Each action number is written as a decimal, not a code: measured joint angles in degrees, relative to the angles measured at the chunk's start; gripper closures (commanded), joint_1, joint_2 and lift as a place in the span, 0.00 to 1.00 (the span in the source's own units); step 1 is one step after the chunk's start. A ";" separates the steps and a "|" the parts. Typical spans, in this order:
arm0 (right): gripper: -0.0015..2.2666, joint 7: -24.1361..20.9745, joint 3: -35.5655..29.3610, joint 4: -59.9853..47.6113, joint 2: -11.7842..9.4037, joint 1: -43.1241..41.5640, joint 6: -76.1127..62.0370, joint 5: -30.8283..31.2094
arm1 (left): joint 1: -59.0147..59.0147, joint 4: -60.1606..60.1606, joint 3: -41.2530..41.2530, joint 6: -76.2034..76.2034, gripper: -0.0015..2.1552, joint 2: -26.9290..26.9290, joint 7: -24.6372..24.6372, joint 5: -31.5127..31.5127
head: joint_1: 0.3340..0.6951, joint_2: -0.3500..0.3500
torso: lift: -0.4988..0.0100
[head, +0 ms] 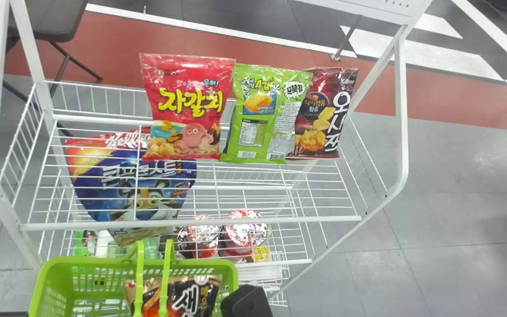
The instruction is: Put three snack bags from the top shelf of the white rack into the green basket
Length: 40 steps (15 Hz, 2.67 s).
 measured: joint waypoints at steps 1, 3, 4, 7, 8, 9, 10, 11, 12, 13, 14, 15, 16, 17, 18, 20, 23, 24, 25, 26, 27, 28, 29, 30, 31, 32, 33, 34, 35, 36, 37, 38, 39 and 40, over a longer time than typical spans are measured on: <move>0.01 0.00 -0.43 -0.02 0.00 -0.15 0.76 0.40 | 0.00 0.00 0.01 0.04 1.00 0.00 0.05 -0.19 | 1.00 0.00 | 0.98; 0.02 0.01 -1.80 -0.91 0.00 0.09 1.15 0.73 | -0.01 0.00 -0.06 0.07 1.00 -0.01 0.15 -0.58 | 1.00 0.00 | 0.98; 0.02 -0.06 -2.50 -1.43 0.00 0.27 0.32 0.83 | -0.04 0.01 -0.11 0.09 1.00 -0.04 0.26 -0.64 | 1.00 0.00 | 0.98; 0.02 -2.16 -4.12 -1.05 0.60 -1.20 -11.32 2.53 | -0.09 0.31 -0.25 0.05 1.00 -0.08 0.40 -0.76 | 1.00 0.00 | 0.98; 0.02 -2.29 -4.31 -0.10 1.20 -2.74 -14.54 2.86 | -0.09 0.42 -0.30 0.04 1.00 -0.09 0.40 -0.79 | 1.00 0.00 | 0.98; 0.02 -2.30 -4.49 1.59 2.12 -5.06 -17.86 2.95 | -0.09 0.51 -0.37 0.04 1.00 -0.08 0.43 -0.83 | 1.00 0.01 | 0.98; 0.02 -2.22 -4.72 3.96 3.22 -7.57 -22.19 2.88 | -0.09 0.53 -0.46 0.04 1.00 -0.05 0.48 -0.93 | 1.00 0.04 | 0.98; 0.02 -2.10 -4.88 6.92 4.20 -9.89 -28.37 2.68 | -0.09 0.57 -0.53 0.04 1.00 -0.02 0.51 -1.05 | 1.00 0.10 | 0.98; 0.03 -1.95 -4.92 11.59 5.35 -13.19 -37.81 2.28 | -0.09 0.64 -0.61 0.04 1.00 -0.01 0.62 -1.18 | 1.00 0.13 | 0.98; 0.03 -1.89 -4.85 15.67 6.40 -16.48 -43.85 1.89 | -0.09 0.69 -0.78 0.04 1.00 0.00 0.71 -1.26 | 1.00 0.15 | 0.98; 0.04 -1.91 -4.72 20.07 7.78 -20.51 -47.14 1.54 | -0.09 0.71 -1.03 0.05 1.00 0.00 0.76 -1.38 | 1.00 0.16 | 0.98; 0.04 -2.03 -4.62 24.18 9.35 -24.39 -48.17 1.45 | -0.09 0.79 -1.22 0.13 1.00 0.00 0.76 -1.43 | 1.00 0.18 | 0.98; 0.04 -2.26 -4.46 28.14 10.94 -27.96 -48.43 1.73 | -0.09 0.93 -1.31 0.14 1.00 0.00 0.76 -1.46 | 1.00 0.19 | 0.98; 0.04 -2.53 -4.28 31.21 12.13 -30.66 -48.50 2.05 | -0.09 1.05 -1.34 0.11 1.00 0.03 0.75 -1.49 | 1.00 0.22 | 0.98; 0.04 -2.69 -4.13 34.58 13.20 -33.50 -48.52 2.37 | -0.10 1.16 -1.34 0.07 1.00 0.09 0.69 -1.51 | 1.00 0.23 | 0.98; 0.06 -2.71 -4.06 40.02 14.31 -38.00 -48.41 2.58 | -0.23 1.24 -1.34 0.07 1.00 0.26 0.66 -1.55 | 1.00 0.25 | 0.98; 0.68 -2.24 -4.04 43.23 14.64 -41.68 -46.40 2.59 | -0.97 1.63 -1.38 0.32 1.00 0.36 0.45 -1.78 | 1.00 0.27 | 0.98; 0.84 -1.37 -4.05 43.42 14.66 -42.19 -45.02 2.50 | -1.14 1.77 -1.36 0.44 1.00 0.41 0.34 -1.78 | 1.00 0.27 | 0.98; 0.89 -0.88 -3.98 43.37 14.67 -42.31 -43.58 2.32 | -1.26 1.83 -1.33 0.54 1.00 0.43 0.27 -1.76 | 1.00 0.28 | 0.98; 0.89 -0.69 -3.91 42.93 14.66 -42.05 -42.81 2.21 | -1.36 1.85 -1.31 0.62 1.00 0.44 0.23 -1.73 | 1.00 0.28 | 0.98; 0.89 -0.24 -3.84 42.14 14.64 -41.41 -42.42 2.16 | -1.47 1.86 -1.30 0.73 1.00 0.48 0.22 -1.68 | 1.00 0.29 | 0.98; 0.89 -0.02 -3.83 41.32 14.61 -40.73 -42.29 2.16 | -1.56 1.87 -1.30 0.88 1.00 0.51 0.21 -1.65 | 1.00 0.29 | 0.98; 0.89 0.03 -3.86 40.14 14.58 -39.70 -42.02 2.24 | -1.62 1.87 -1.29 1.08 1.00 0.52 0.16 -1.61 | 1.00 0.29 | 0.98; 0.89 0.03 -3.99 38.66 14.54 -38.49 -41.43 2.36 | -1.66 1.87 -1.28 1.20 1.00 0.53 0.14 -1.54 | 1.00 0.29 | 0.98; 0.89 0.02 -4.15 37.04 14.44 -37.30 -40.75 2.48 | -1.67 1.84 -1.24 1.25 1.00 0.53 0.14 -1.50 | 1.00 0.29 | 0.98; 0.89 0.00 -4.39 34.42 14.20 -35.65 -39.55 2.62 | -1.67 1.74 -1.12 1.26 1.00 0.53 0.14 -1.48 | 1.00 0.27 | 0.98; 0.89 0.01 -4.81 30.94 13.92 -33.56 -37.95 2.80 | -1.67 1.66 -0.92 1.27 1.00 0.53 0.14 -1.45 | 1.00 0.27 | 0.98; 0.89 0.01 -5.22 27.57 13.58 -31.38 -36.73 3.05 | -1.65 1.62 -0.70 1.27 1.00 0.53 0.14 -1.42 | 1.00 0.26 | 0.98; 0.89 0.02 -5.64 23.31 13.04 -28.50 -35.62 3.55 | -1.61 1.60 -0.44 1.27 1.00 0.53 0.14 -1.39 | 1.00 0.25 | 0.98; 0.89 0.02 -6.32 18.67 12.48 -25.18 -34.90 4.25 | -1.59 1.58 -0.27 1.27 1.00 0.53 0.28 -1.39 | 1.00 0.21 | 0.98; 0.89 0.02 -7.06 14.73 12.11 -22.19 -34.36 4.92 | -1.60 1.54 -0.19 1.24 1.00 0.52 0.58 -1.39 | 1.00 0.18 | 0.98; 0.89 0.01 -7.95 10.43 11.75 -18.86 -33.18 5.64 | -1.75 1.53 -0.18 1.16 1.00 0.44 0.94 -1.45 | 1.00 0.16 | 0.98; 0.89 0.01 -8.77 6.60 11.29 -15.88 -30.91 6.06 | -2.09 1.73 -0.21 1.11 1.00 0.31 1.32 -1.56 | 1.00 0.13 | 0.98; 0.89 0.03 -9.60 3.15 10.77 -13.03 -27.76 6.18 | -2.47 1.95 -0.23 1.10 1.00 0.19 1.73 -1.61 | 1.00 0.10 | 0.98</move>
